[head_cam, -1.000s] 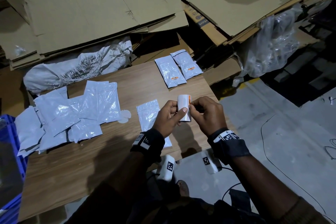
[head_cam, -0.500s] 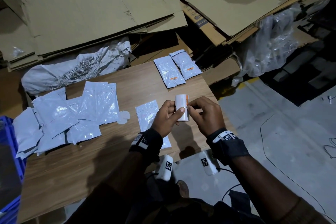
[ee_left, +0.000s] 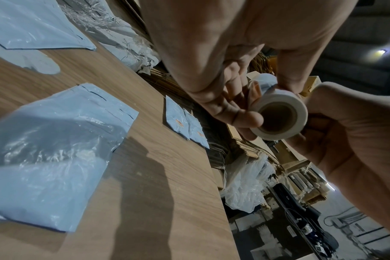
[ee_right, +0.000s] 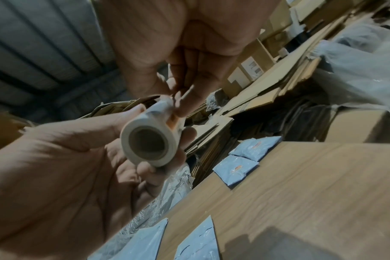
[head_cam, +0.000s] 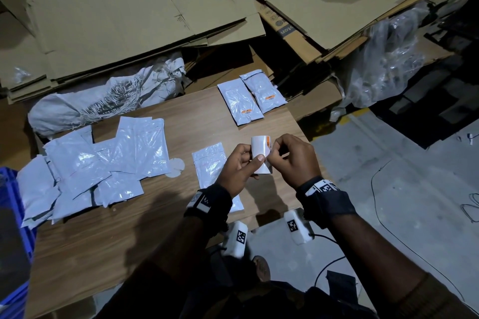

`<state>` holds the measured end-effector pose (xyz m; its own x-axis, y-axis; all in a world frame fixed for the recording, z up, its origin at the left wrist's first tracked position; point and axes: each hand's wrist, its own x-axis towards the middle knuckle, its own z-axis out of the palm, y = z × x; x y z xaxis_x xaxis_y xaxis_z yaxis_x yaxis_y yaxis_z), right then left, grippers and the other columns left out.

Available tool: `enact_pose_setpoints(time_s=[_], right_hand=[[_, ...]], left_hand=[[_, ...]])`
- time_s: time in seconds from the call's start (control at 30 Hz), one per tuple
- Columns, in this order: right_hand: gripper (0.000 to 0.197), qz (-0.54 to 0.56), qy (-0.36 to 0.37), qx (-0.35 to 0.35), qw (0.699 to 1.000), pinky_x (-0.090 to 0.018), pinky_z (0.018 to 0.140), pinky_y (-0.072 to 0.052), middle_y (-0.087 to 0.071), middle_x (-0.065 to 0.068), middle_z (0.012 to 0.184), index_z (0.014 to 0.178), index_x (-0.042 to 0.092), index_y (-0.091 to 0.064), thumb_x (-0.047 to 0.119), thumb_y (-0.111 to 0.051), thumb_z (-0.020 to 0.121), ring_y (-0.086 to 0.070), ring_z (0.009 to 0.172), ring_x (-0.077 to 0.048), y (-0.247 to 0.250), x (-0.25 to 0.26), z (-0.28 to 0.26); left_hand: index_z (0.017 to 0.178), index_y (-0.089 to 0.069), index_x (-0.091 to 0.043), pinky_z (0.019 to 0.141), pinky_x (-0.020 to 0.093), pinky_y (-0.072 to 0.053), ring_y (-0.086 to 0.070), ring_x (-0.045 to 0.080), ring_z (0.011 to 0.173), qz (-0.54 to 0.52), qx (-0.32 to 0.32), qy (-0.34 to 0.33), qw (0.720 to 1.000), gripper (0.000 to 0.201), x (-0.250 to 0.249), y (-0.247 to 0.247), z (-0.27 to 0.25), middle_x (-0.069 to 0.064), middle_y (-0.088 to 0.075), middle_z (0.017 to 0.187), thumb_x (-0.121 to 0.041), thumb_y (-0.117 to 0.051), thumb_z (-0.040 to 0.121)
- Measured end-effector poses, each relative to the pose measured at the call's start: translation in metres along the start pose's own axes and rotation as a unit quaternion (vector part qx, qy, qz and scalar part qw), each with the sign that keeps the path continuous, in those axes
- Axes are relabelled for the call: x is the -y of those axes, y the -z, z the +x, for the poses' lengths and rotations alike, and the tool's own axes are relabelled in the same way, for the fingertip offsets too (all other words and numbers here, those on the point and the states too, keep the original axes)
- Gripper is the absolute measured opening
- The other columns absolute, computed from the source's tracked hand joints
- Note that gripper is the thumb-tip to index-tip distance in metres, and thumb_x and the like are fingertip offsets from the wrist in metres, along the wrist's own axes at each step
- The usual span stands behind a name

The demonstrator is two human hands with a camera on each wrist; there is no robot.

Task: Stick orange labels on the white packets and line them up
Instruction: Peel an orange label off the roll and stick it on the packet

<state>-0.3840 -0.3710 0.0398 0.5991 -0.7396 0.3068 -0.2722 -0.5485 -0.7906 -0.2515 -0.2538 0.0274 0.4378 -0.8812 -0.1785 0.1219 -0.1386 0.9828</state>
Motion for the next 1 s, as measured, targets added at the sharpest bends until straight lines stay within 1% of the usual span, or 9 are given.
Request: enact_pose_setpoints(time_s=[0.1,0.23,0.33,0.4,0.5,0.6,0.77,0.9,1.0], right_hand=[[0.006,0.032,-0.039,-0.004,0.999,-0.039,0.062,-0.056,-0.067,0.003,0.075,0.077,0.015,-0.064,0.012,-0.069,0.077,-0.065,0.073,-0.014,0.001,-0.005,0.000],[0.002,0.033,-0.054,-0.020,0.998,-0.035,0.064,-0.056,-0.067,0.004,0.075,0.077,0.013,-0.065,0.014,-0.066,0.078,-0.065,0.073,-0.012,0.009,-0.010,0.002],[0.008,0.008,-0.063,-0.046,0.997,-0.037,0.066,-0.054,-0.066,0.002,0.072,0.075,0.013,-0.063,0.008,-0.068,0.080,-0.064,0.072,-0.014,0.020,-0.016,0.006],[0.012,0.006,-0.087,-0.070,0.994,-0.039,0.064,-0.055,-0.067,0.002,0.072,0.074,0.015,-0.062,0.010,-0.069,0.081,-0.065,0.070,-0.015,0.029,-0.023,0.009],[0.015,0.020,-0.120,-0.107,0.987,-0.044,0.061,-0.057,-0.067,0.004,0.072,0.072,0.019,-0.061,0.017,-0.070,0.083,-0.068,0.066,-0.019,0.043,-0.036,0.009],[0.016,0.018,-0.131,-0.117,0.984,-0.048,0.062,-0.058,-0.066,0.004,0.073,0.072,0.019,-0.061,0.018,-0.071,0.085,-0.067,0.067,-0.019,0.054,-0.049,0.003],[0.019,0.006,-0.147,-0.088,0.985,-0.047,0.060,-0.057,-0.066,0.004,0.075,0.075,0.020,-0.061,0.012,-0.075,0.086,-0.066,0.069,-0.019,0.061,-0.069,-0.019],[0.022,-0.013,-0.155,-0.078,0.985,-0.034,0.055,-0.052,-0.064,0.003,0.076,0.075,0.019,-0.060,0.006,-0.076,0.084,-0.064,0.073,-0.015,0.064,-0.078,-0.040],[0.024,-0.022,-0.164,-0.080,0.983,-0.020,0.055,-0.044,-0.063,0.004,0.077,0.075,0.018,-0.060,0.002,-0.076,0.083,-0.063,0.075,-0.012,0.068,-0.085,-0.050]], left_hand=[[0.125,-0.051,0.001,0.071,0.032,-0.055,-0.069,0.017,0.089,-0.001,0.007,0.007,1.000,0.029,0.003,0.001,0.001,0.015,-0.073,0.108,-0.016,-0.060,0.103],[0.126,-0.051,-0.003,0.073,0.033,-0.056,-0.071,0.021,0.093,0.000,0.024,0.012,1.000,0.041,0.005,0.001,0.003,0.015,-0.073,0.114,-0.027,-0.065,0.095],[0.126,-0.051,-0.006,0.073,0.027,-0.055,-0.068,0.020,0.093,0.021,0.036,0.015,0.999,0.037,0.010,-0.001,0.009,0.013,-0.072,0.118,-0.022,-0.067,0.097],[0.129,-0.052,-0.012,0.079,0.026,-0.055,-0.067,0.018,0.097,0.040,0.042,0.013,0.998,0.042,0.016,-0.004,0.015,0.007,-0.071,0.122,-0.028,-0.070,0.094],[0.133,-0.053,-0.021,0.093,0.034,-0.053,-0.066,0.024,0.108,0.064,0.035,0.014,0.997,0.058,0.028,-0.010,0.026,0.003,-0.067,0.128,-0.043,-0.073,0.084],[0.131,-0.057,-0.025,0.096,0.040,-0.053,-0.064,0.029,0.112,0.102,0.027,0.013,0.994,0.056,0.043,-0.021,0.042,0.004,-0.068,0.123,-0.040,-0.073,0.080],[0.132,-0.058,-0.017,0.084,0.021,-0.048,-0.063,0.017,0.105,0.174,0.041,0.029,0.983,0.049,0.064,-0.046,0.069,0.000,-0.068,0.117,-0.011,-0.076,0.087],[0.129,-0.058,-0.016,0.075,0.003,-0.042,-0.063,0.015,0.105,0.210,0.058,0.031,0.975,0.047,0.079,-0.064,0.082,-0.003,-0.067,0.115,-0.004,-0.075,0.086],[0.124,-0.059,-0.014,0.074,0.001,-0.041,-0.063,0.013,0.102,0.220,0.058,0.021,0.973,0.044,0.087,-0.073,0.086,-0.002,-0.068,0.111,0.000,-0.074,0.086]])
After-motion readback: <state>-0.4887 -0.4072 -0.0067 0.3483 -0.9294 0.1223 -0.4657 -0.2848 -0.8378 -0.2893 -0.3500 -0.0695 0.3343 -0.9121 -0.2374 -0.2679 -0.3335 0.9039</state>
